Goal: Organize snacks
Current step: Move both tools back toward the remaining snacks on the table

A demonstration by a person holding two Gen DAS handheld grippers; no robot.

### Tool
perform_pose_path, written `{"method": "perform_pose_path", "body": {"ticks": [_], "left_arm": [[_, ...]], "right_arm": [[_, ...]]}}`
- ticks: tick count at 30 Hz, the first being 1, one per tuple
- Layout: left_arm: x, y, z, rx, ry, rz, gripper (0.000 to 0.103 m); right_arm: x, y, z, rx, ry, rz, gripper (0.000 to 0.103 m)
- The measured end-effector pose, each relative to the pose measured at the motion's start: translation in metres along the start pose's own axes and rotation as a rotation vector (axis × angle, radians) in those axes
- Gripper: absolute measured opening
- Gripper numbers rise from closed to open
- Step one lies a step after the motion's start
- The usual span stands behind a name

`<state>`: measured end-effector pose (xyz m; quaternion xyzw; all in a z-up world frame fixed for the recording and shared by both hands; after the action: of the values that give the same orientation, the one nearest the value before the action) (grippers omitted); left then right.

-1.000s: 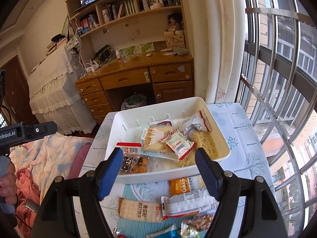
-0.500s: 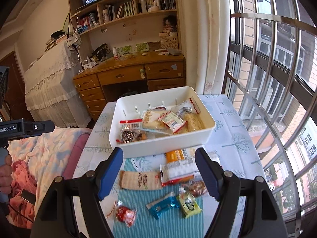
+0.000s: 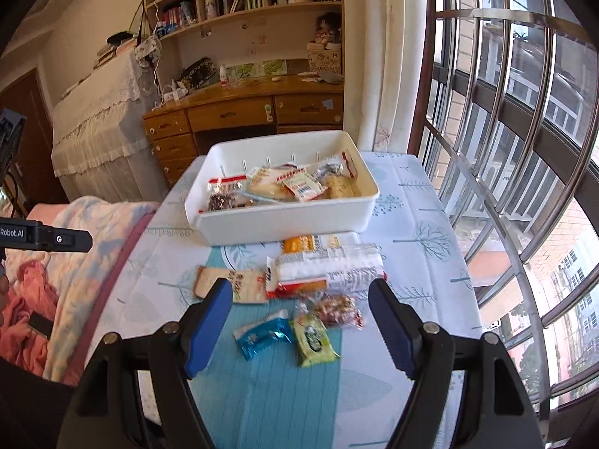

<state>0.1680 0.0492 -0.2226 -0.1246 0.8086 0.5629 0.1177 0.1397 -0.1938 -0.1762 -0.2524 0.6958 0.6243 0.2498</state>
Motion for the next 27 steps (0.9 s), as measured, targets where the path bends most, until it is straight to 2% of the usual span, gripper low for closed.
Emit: {"method": "perform_pose_path", "body": {"ticks": [5, 10, 17, 27], "left_arm": [[0.02, -0.02, -0.011, -0.004, 0.05, 0.054, 0.088], [0.03, -0.039, -0.014, -0.022, 0.113, 0.094, 0.089], [0.037, -0.062, -0.01, -0.102, 0.195, 0.136, 0.089], [0.052, -0.107, 0.001, -0.137, 0.382, 0.225, 0.089]], "right_arm": [[0.013, -0.009, -0.012, -0.026, 0.043, 0.029, 0.076], [0.019, -0.022, -0.017, -0.058, 0.109, 0.055, 0.076], [0.021, -0.039, -0.017, -0.104, 0.234, 0.073, 0.076], [0.026, -0.077, -0.008, -0.152, 0.466, 0.102, 0.076]]}}
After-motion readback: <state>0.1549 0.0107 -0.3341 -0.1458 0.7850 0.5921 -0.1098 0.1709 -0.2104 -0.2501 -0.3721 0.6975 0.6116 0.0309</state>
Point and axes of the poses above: each gripper's, at about its wrist camera, not at the fingertips, and y roughly against the way its jaws point, z to its left, x to its underside, the point moved 10 cm from there along -y, roughly the way its jaws point, and after that the axes turned 11 degrees about x, right-handed, at the moved point
